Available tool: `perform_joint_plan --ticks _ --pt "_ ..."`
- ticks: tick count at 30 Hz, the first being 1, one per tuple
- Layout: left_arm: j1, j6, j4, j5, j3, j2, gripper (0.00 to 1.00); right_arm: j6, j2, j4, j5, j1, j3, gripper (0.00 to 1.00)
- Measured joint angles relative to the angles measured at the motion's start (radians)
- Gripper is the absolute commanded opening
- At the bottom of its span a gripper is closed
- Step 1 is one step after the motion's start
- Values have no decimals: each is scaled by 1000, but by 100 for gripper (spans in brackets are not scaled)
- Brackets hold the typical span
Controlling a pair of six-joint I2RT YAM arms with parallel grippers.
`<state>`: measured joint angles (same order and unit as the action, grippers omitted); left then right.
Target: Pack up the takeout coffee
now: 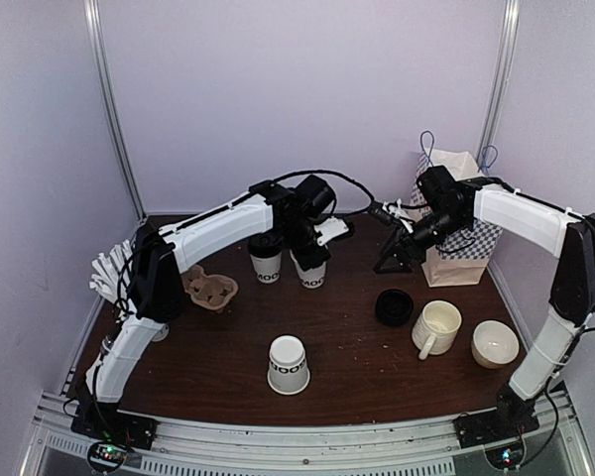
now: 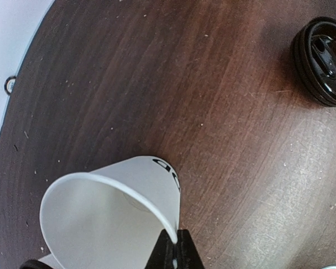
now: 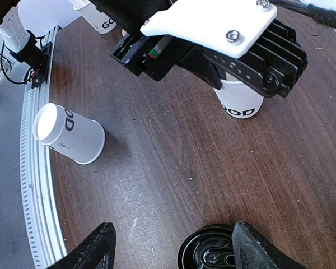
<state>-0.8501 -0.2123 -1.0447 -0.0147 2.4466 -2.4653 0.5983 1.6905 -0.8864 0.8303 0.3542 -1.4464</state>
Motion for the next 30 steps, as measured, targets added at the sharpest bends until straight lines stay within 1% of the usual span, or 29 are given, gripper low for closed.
perform_joint_plan --ticks 1,2,3,7,12,15,17,22,26,30 --pt "0 0 2 0 0 -3 21 0 0 -1 0 0 0 75" --pt "0 -2 2 1 0 -4 36 0 0 -1 0 2 0 75" --pt "0 -2 3 2 0 -4 43 0 0 -2 0 2 0 75" --pt "0 -4 5 1 3 -4 57 1 0 -8 -2 11 0 76" --pt "0 2 6 -11 1 8 67 27 -27 -34 -27 57 0 78" --pt "0 5 21 -44 -70 82 78 69 -68 -68 -58 121 0 82" --pt "1 12 38 -80 -165 187 82 110 -95 -102 -84 195 -3 84" --pt "26 58 88 -127 -349 486 85 178 -80 -193 -149 378 -69 87" --pt "79 119 140 -157 -461 698 85 185 2 -217 -231 511 -165 89" --pt "118 180 178 -189 -597 833 87 163 143 -220 -288 603 -298 90"
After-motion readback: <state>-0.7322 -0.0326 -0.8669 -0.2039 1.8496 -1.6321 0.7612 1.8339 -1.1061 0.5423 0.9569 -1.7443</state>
